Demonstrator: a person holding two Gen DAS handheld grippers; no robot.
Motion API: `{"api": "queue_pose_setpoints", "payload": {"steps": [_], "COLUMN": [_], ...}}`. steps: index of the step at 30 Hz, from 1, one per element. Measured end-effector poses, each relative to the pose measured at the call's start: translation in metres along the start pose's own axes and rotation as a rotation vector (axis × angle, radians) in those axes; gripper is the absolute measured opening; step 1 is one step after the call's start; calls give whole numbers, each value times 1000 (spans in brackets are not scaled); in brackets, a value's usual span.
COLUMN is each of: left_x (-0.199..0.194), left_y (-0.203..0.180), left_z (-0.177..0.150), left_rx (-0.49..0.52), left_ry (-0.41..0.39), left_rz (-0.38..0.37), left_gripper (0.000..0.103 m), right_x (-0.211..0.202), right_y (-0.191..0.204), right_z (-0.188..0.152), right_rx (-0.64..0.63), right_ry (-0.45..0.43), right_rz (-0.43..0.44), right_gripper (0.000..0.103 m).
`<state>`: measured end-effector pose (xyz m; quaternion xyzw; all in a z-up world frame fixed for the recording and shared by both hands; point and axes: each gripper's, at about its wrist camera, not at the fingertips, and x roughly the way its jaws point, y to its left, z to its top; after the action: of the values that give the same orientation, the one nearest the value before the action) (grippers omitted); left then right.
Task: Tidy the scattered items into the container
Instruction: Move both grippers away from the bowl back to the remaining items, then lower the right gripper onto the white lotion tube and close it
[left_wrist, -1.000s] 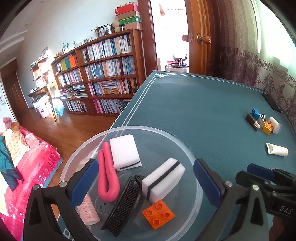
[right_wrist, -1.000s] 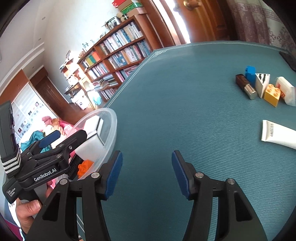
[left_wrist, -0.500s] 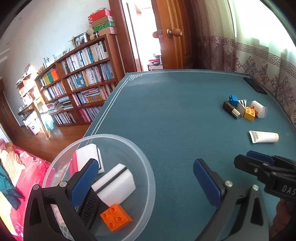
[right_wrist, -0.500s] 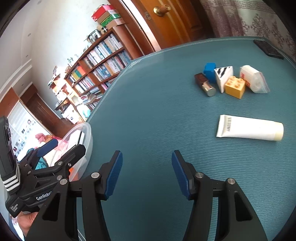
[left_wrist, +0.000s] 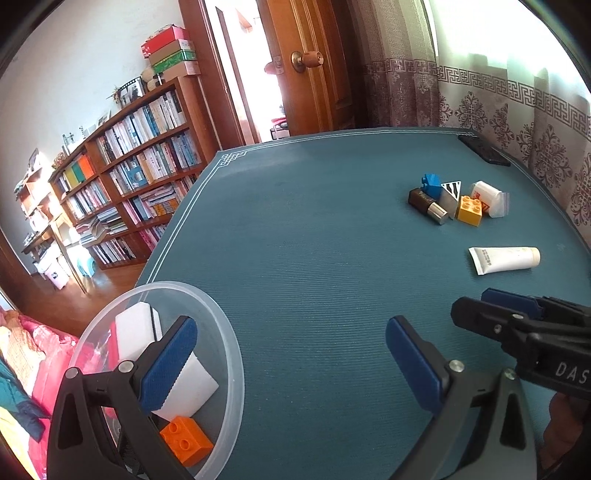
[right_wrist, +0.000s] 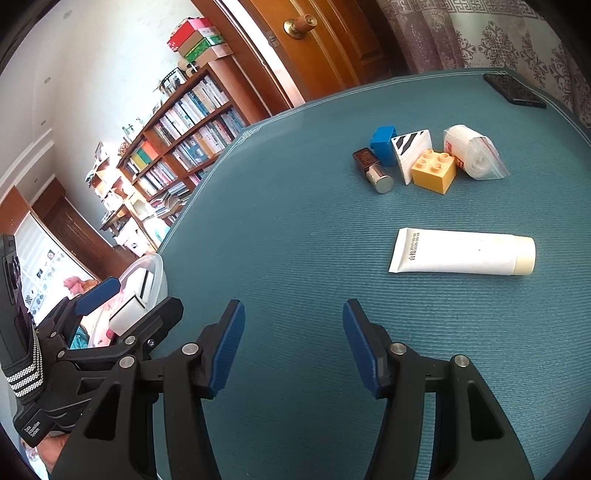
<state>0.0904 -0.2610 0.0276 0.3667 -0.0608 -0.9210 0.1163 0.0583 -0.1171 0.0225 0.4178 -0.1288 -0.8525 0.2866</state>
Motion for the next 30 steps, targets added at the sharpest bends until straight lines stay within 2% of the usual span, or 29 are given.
{"api": "queue_pose_setpoints", "payload": {"steps": [15, 23, 26, 30], "left_x": [11, 23, 25, 25], "left_y": [-17, -22, -30, -39], "left_z": [3, 7, 9, 12], "left_rx": [25, 0, 16, 42], "left_ry": [29, 61, 66, 61], "left_rz": [-22, -58, -66, -74], "left_gripper": [103, 103, 103, 103], "right_x": [-21, -45, -47, -41], "right_y": [-29, -58, -66, -68], "right_z": [2, 8, 16, 24], "right_rx": [6, -44, -63, -167], "right_ry": [-40, -82, -80, -72], "right_rz": [-85, -199, -210, -220], "right_gripper": [59, 59, 59, 59]}}
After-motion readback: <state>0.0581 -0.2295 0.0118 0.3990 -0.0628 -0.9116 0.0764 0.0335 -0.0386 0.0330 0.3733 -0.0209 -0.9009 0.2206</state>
